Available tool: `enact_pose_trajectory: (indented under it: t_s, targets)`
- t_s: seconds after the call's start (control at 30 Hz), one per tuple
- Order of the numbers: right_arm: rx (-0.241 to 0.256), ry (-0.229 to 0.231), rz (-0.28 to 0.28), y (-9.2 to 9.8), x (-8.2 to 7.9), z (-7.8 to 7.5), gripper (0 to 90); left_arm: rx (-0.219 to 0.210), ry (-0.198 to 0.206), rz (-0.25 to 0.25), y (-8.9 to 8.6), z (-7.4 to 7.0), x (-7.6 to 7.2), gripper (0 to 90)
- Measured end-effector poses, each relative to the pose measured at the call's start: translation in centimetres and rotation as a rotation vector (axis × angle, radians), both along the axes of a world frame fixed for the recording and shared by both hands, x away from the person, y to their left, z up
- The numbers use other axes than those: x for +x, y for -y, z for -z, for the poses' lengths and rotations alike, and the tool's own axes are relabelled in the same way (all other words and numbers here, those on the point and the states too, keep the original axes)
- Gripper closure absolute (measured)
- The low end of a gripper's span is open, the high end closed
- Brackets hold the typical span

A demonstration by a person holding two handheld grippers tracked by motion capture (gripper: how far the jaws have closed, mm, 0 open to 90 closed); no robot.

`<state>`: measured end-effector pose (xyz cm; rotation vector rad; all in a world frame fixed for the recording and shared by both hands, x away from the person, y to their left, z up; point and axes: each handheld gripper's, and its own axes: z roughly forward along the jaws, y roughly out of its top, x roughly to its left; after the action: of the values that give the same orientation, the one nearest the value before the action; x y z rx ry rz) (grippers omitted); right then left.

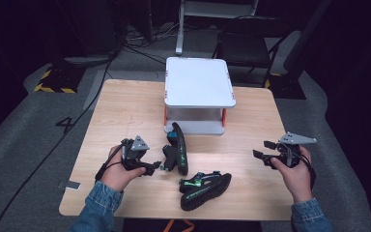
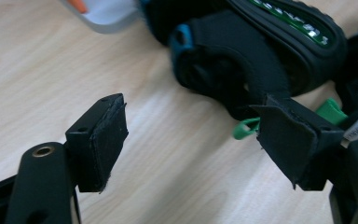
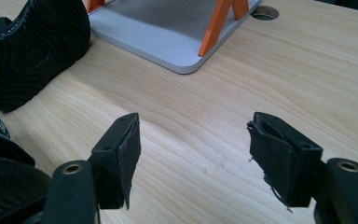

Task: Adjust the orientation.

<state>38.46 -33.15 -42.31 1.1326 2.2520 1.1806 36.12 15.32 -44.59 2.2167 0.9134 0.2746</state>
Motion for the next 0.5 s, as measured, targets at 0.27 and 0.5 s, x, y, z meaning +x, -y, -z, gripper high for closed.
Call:
enact_pose_trajectory:
  t_s: [0.27, 0.5]
  targets:
    - [-0.004, -0.019, -0.003, -0.2, 0.0, 0.3, 34.1, 0.029, -0.061, 0.09, 1.9, 1.2, -0.1, 27.3]
    - [-0.014, -0.024, -0.005, -0.3, 0.0, 0.6, 34.0, 0.0, -0.114, 0.146, 3.2, 2.8, 0.2, 34.8]
